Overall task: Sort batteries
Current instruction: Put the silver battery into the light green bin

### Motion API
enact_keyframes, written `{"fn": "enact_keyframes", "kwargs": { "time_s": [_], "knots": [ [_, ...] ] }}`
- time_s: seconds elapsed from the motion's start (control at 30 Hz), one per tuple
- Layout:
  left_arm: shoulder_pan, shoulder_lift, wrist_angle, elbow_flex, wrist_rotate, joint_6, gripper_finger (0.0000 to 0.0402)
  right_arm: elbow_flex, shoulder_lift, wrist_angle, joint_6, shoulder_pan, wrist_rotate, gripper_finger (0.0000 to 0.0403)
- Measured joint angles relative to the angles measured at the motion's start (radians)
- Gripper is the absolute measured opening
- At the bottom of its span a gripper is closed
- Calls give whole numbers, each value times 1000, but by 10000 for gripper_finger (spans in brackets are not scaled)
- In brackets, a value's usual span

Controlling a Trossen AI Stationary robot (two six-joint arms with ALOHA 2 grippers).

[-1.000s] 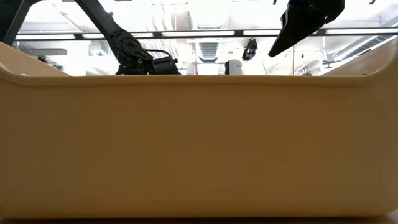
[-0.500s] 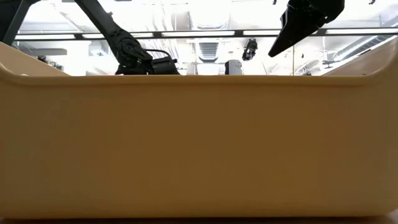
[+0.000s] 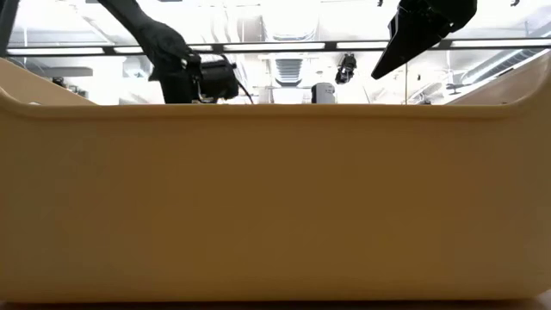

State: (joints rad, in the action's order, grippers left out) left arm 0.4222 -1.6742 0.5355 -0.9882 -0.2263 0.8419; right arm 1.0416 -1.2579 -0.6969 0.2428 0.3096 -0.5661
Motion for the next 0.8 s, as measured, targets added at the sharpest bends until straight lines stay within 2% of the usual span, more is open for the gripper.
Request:
{"fn": "enact_keyframes", "kwargs": {
  "time_s": [0.23,0.33,0.47,0.6,0.8],
  "knots": [
    [-15,116,-11,0,0,-73,21,0,0,0,-6,0,0,102],
    [-15,152,-124,-2,21,-141,21,0,0,1,-9,0,0,95],
    [-15,161,-352,-3,111,-238,21,0,0,11,-23,0,0,89],
    [-17,143,-540,-5,160,-257,21,0,0,38,-57,0,-1,90],
    [-17,110,-598,-4,163,-209,21,0,0,38,-64,0,-1,103]
  ]
}}
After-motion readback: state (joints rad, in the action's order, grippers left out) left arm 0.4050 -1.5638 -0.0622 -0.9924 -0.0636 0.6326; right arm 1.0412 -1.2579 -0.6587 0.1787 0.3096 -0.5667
